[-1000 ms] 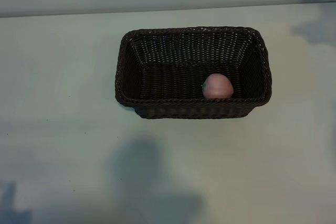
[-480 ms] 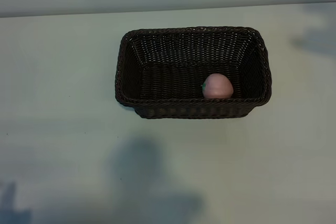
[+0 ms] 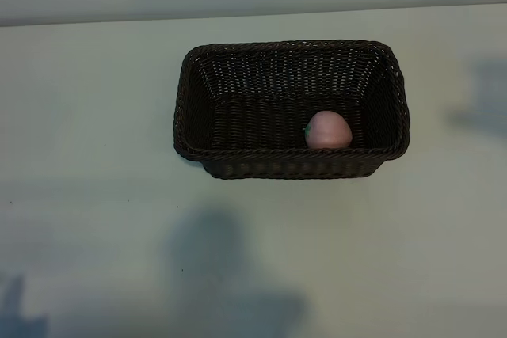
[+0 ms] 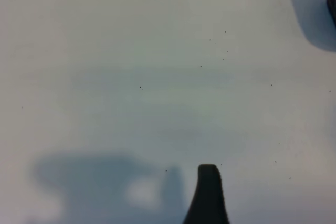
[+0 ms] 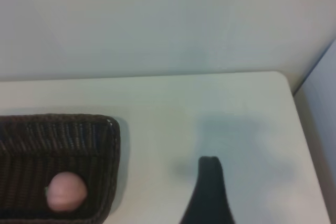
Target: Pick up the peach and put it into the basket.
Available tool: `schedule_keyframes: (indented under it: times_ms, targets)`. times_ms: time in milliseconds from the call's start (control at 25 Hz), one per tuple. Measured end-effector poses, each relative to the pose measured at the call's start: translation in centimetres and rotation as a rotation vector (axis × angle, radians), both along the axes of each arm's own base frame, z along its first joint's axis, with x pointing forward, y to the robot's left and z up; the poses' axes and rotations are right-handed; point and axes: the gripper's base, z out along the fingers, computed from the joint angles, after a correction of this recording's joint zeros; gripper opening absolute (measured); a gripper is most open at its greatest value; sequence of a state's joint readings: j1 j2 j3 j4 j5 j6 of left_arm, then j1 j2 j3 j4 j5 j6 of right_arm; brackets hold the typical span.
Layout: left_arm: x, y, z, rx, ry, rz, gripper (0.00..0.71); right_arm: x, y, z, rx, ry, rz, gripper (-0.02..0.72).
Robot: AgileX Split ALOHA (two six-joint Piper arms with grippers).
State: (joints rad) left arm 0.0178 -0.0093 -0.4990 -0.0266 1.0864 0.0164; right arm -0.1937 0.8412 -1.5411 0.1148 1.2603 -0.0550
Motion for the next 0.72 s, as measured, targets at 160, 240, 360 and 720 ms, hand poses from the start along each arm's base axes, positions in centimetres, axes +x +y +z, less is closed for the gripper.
schedule_keyframes:
  times_ms: [160,240,360,720]
  targets:
    - [0.0,0.0,0.0,-0.001,0.000,0.001,0.592,-2.0,0.2,-1.1,-0.027,-0.027,-0.014,0.566]
    - [0.0,0.0,0.0,-0.002,0.000,0.001,0.592,-2.9,0.3,-2.2,-0.037,-0.017,-0.023,0.566]
    - [0.0,0.0,0.0,-0.002,0.000,0.001,0.592,-4.2,0.4,-3.9,-0.044,-0.012,-0.022,0.566]
    - [0.0,0.0,0.0,-0.002,0.000,0.001,0.592,-7.8,0.7,-7.6,-0.021,-0.148,0.079,0.566]
